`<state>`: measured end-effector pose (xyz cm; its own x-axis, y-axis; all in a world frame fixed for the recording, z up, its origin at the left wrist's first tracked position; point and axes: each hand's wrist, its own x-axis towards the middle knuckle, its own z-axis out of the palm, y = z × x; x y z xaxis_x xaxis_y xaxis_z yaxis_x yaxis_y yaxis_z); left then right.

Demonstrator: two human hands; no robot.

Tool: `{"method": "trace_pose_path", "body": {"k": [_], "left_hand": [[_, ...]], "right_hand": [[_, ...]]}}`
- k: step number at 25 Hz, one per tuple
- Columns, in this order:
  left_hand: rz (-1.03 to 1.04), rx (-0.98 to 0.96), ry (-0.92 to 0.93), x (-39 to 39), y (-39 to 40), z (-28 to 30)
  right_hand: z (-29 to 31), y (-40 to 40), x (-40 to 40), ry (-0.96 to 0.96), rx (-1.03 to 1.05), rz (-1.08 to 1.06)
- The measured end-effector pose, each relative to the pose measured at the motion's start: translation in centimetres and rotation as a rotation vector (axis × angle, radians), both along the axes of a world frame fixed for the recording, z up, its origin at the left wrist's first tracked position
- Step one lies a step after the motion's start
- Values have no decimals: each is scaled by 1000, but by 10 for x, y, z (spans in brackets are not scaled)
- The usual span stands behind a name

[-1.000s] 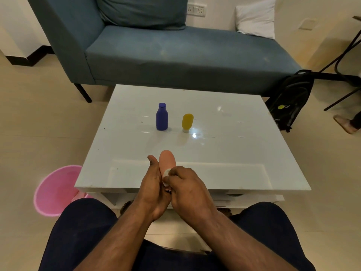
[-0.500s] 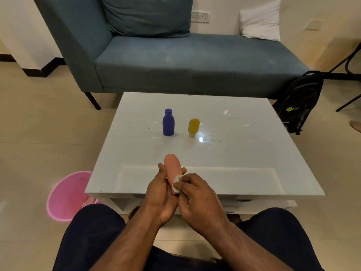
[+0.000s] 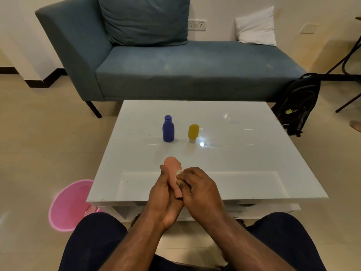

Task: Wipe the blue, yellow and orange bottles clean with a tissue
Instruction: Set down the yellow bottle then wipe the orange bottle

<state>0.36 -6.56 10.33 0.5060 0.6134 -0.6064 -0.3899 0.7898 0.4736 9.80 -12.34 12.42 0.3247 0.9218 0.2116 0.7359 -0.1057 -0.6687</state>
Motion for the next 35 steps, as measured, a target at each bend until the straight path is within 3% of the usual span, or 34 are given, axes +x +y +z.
{"method": "trace_pose_path", "body": {"k": [13,20,24,28,31,35], "left_hand": [[-35,-8,-42,3,6,13],[-71,47,19,7,3,10],[-83,120,98,8,4,16],[-115,180,200,11,3,18],[-119,156,174,10,4,19],[-119,171,213,10,5,18]], "right_hand": [[10,6,4,-30,32,-27],[27,20,14,-66,-22,-52],[37,21,11,-156,-138,52],[42,37,18,-85,-105,-49],[43,35,9,-186,-158,57],[41,39,18,-73,-96,-53]]}}
